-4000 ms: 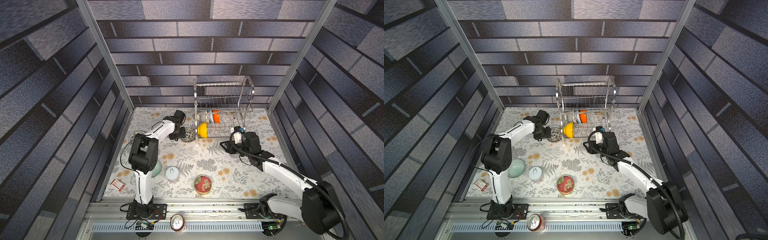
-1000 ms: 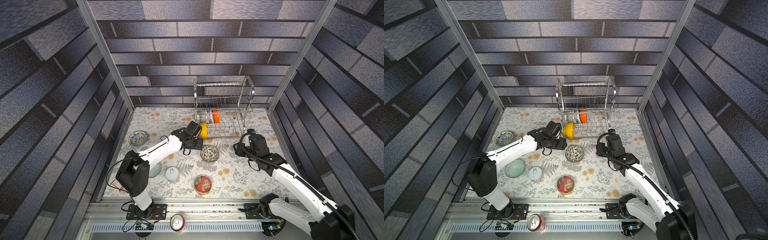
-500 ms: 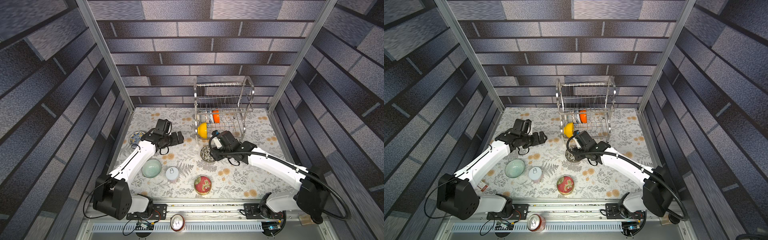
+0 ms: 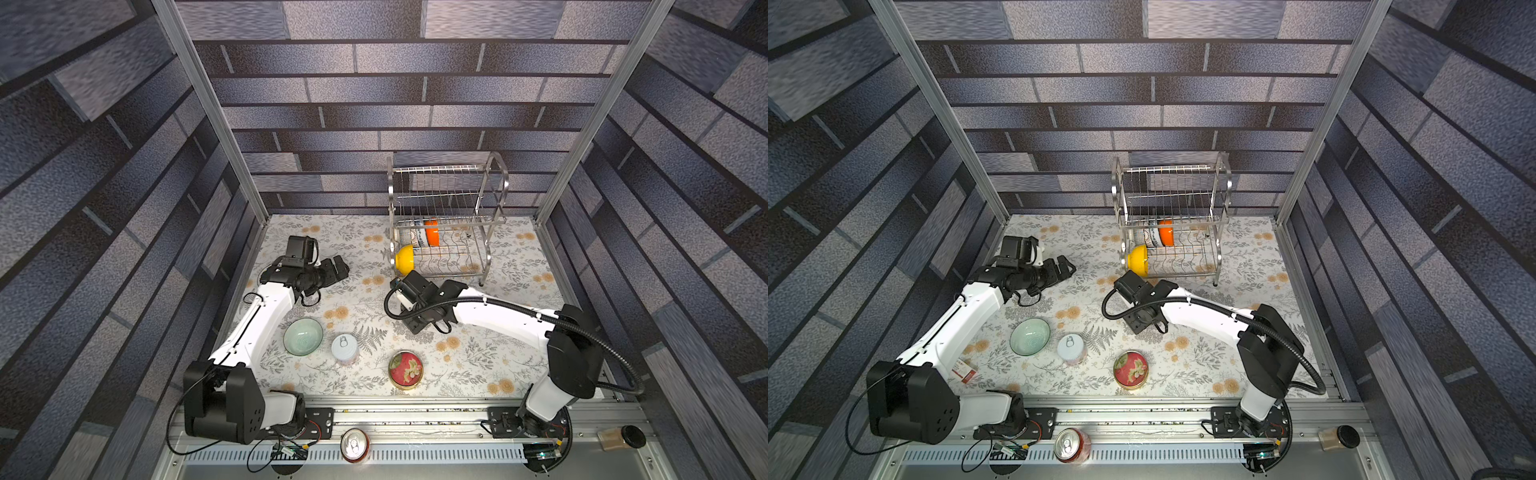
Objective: Load bowls into a dish rack
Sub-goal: Place the bowl at the center of the table, then pick up the bowl from the center of the table.
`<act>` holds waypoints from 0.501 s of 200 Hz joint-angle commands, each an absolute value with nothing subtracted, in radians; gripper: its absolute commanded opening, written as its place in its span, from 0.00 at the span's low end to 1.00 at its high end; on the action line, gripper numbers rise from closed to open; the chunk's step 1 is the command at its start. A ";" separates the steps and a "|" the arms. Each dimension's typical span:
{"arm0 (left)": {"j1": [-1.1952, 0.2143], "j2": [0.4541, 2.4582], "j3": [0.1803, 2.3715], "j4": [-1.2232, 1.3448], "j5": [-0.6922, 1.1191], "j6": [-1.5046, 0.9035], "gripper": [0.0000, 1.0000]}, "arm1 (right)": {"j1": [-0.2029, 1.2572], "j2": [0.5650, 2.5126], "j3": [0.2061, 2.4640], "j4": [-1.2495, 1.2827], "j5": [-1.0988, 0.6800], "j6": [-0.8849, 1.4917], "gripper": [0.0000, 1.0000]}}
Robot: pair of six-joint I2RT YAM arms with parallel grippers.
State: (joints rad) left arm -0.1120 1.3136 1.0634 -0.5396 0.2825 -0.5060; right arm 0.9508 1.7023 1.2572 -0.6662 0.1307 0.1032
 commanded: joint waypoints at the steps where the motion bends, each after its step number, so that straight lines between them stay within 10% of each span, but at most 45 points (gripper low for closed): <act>1: -0.097 1.319 1.075 -0.566 0.314 -0.486 1.00 | 0.963 1.749 1.303 -0.725 0.169 0.072 0.45; 100: -0.081 1.371 1.144 -0.642 0.314 -0.387 1.00 | 0.971 1.888 1.355 -0.728 0.218 0.028 0.22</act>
